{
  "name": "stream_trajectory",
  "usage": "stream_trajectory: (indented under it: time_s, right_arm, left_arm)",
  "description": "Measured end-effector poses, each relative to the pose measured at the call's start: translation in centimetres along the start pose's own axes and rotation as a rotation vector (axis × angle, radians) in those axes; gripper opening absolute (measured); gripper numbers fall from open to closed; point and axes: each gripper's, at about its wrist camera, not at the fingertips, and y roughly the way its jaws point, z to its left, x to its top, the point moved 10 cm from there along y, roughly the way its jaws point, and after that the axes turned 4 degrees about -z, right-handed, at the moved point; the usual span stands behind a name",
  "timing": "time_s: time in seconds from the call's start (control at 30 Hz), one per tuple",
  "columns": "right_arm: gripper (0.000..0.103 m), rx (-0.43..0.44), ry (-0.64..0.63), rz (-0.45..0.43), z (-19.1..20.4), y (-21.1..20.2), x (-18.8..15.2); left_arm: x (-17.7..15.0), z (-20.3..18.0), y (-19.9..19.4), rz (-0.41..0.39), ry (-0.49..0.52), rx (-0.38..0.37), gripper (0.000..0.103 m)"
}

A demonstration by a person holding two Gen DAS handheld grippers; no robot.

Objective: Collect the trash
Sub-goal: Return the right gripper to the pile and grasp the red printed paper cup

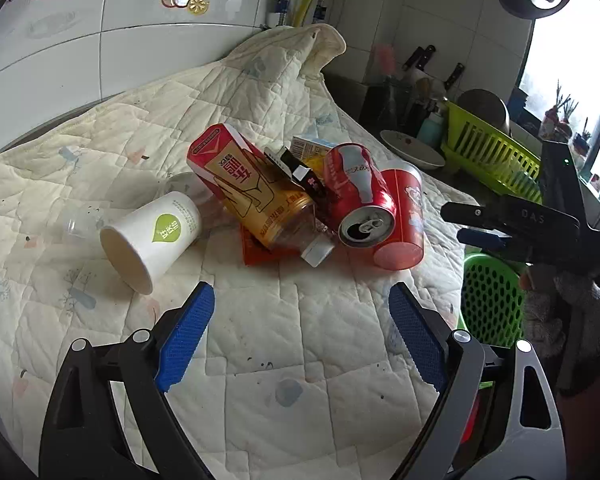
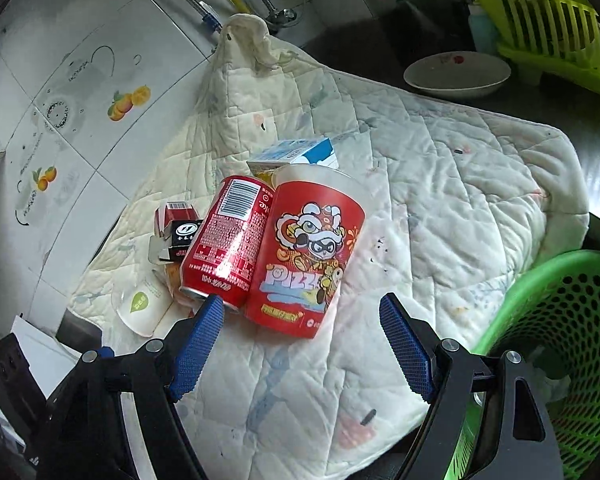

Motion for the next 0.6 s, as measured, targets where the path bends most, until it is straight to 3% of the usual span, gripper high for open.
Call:
stream_trajectory:
  time_s: [0.43,0.6]
  right_arm:
    - [0.076,0.021,0.116,0.084,-1.3,6.3,1.7]
    - [0.076,0.096,0.189,0.119,-1.2,7.8,1.3]
  left_arm:
    - [-0.1,1.9,0.5,0.008,-0.024,0.017,0.088]
    - [-0.1,2.3,0.7,0.01,-0.024,0.024,0.088]
